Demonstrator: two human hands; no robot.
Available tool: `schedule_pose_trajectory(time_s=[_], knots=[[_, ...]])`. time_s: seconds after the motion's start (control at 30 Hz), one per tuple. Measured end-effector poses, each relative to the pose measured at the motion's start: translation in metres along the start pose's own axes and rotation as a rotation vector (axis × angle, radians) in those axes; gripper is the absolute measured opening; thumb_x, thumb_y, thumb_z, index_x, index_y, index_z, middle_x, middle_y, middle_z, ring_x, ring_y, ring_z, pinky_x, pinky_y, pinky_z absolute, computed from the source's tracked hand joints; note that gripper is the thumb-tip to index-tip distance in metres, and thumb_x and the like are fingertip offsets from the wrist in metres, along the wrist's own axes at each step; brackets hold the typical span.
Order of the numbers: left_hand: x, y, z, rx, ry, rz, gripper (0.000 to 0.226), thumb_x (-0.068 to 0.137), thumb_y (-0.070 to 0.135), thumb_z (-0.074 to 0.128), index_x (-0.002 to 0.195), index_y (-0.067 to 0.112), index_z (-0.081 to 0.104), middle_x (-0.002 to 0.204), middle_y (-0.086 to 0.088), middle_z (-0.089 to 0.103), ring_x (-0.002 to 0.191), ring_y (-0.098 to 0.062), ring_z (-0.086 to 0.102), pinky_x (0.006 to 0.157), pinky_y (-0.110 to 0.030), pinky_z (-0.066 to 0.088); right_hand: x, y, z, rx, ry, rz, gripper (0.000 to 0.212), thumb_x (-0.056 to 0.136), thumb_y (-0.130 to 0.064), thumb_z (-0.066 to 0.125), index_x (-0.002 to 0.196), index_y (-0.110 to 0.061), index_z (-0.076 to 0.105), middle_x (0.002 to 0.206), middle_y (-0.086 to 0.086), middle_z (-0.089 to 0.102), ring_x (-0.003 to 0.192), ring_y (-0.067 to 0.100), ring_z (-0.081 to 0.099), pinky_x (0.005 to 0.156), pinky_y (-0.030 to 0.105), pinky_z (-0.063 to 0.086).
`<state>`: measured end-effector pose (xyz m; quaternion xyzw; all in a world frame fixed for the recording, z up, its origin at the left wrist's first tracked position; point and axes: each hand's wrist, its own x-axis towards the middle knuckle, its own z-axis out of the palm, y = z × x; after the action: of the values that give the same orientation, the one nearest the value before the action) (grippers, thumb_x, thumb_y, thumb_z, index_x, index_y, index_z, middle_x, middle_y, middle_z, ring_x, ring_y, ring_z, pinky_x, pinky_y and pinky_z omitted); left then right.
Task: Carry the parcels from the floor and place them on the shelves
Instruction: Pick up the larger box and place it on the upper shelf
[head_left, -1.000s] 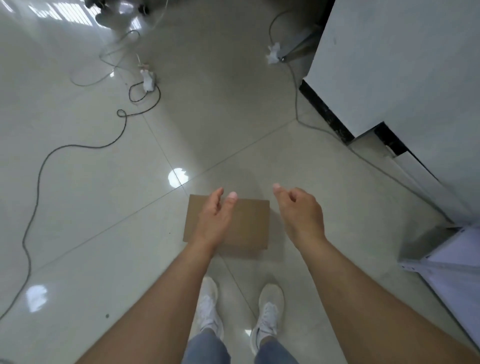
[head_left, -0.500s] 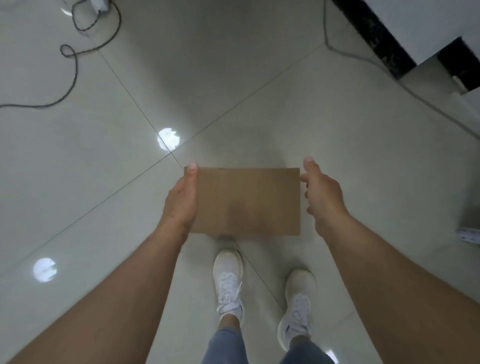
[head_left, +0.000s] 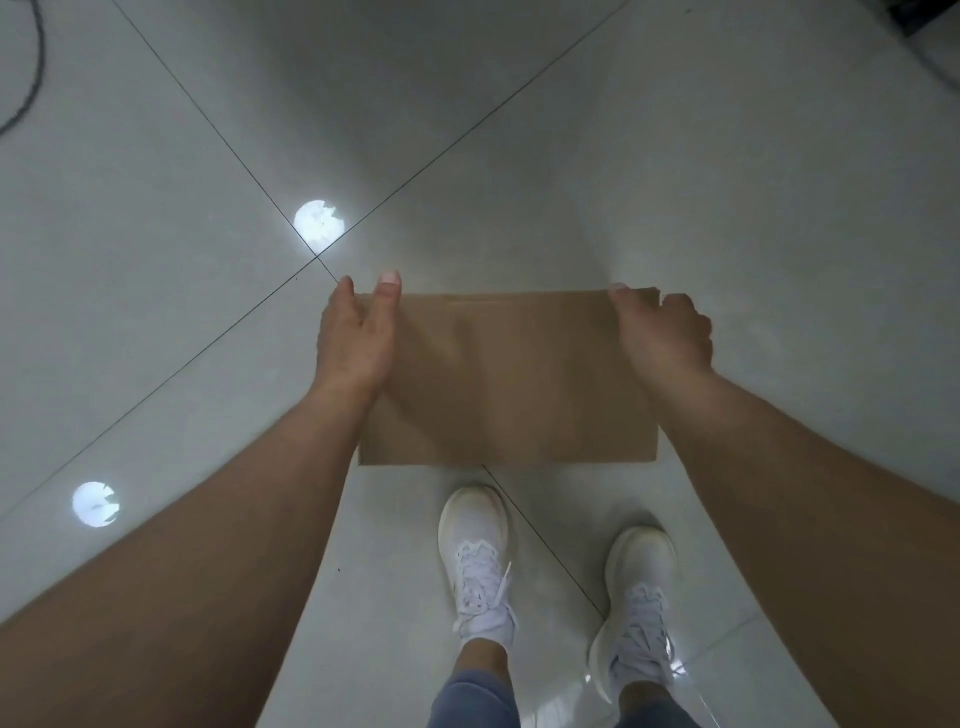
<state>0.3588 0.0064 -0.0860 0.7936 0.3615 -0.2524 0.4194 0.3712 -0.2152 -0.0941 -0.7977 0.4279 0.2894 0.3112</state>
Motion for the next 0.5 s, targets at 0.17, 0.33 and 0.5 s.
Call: schedule_pose_trajectory(time_s=[0.17, 0.33, 0.5], knots=[[0.025, 0.000, 0.010, 0.004, 0.000, -0.147, 0.074, 0.094, 0.058, 0.028, 0.154, 0.017, 0.011, 0.163, -0.005, 0.015, 0.149, -0.026, 0.015, 0.120, -0.044, 0.015, 0.018, 0.003, 0.009, 0.057, -0.046, 0.012, 0.071, 0.086, -0.049, 0.049, 0.138, -0.004, 0.034, 0.141, 0.018, 0.045, 0.127, 0.038, 0.045, 0.104, 0.046, 0.039], [0.033, 0.001, 0.011, -0.003, 0.050, -0.255, 0.077, 0.091, 0.063, 0.030, 0.152, 0.018, 0.020, 0.159, -0.010, 0.024, 0.143, -0.032, 0.027, 0.115, -0.050, 0.024, 0.024, 0.000, 0.005, 0.080, -0.028, 0.078, 0.071, 0.082, -0.049, 0.050, 0.136, -0.006, 0.036, 0.140, 0.019, 0.040, 0.127, 0.039, 0.041, 0.105, 0.048, 0.038], [0.023, 0.001, 0.004, -0.040, 0.153, -0.292, 0.078, 0.081, 0.065, 0.036, 0.145, 0.021, 0.037, 0.149, -0.013, 0.033, 0.130, -0.039, 0.041, 0.106, -0.054, 0.037, 0.014, 0.001, -0.019, 0.090, 0.024, -0.049, 0.053, 0.089, -0.046, 0.039, 0.132, -0.015, 0.045, 0.138, 0.023, 0.040, 0.125, 0.045, 0.039, 0.104, 0.054, 0.036]])
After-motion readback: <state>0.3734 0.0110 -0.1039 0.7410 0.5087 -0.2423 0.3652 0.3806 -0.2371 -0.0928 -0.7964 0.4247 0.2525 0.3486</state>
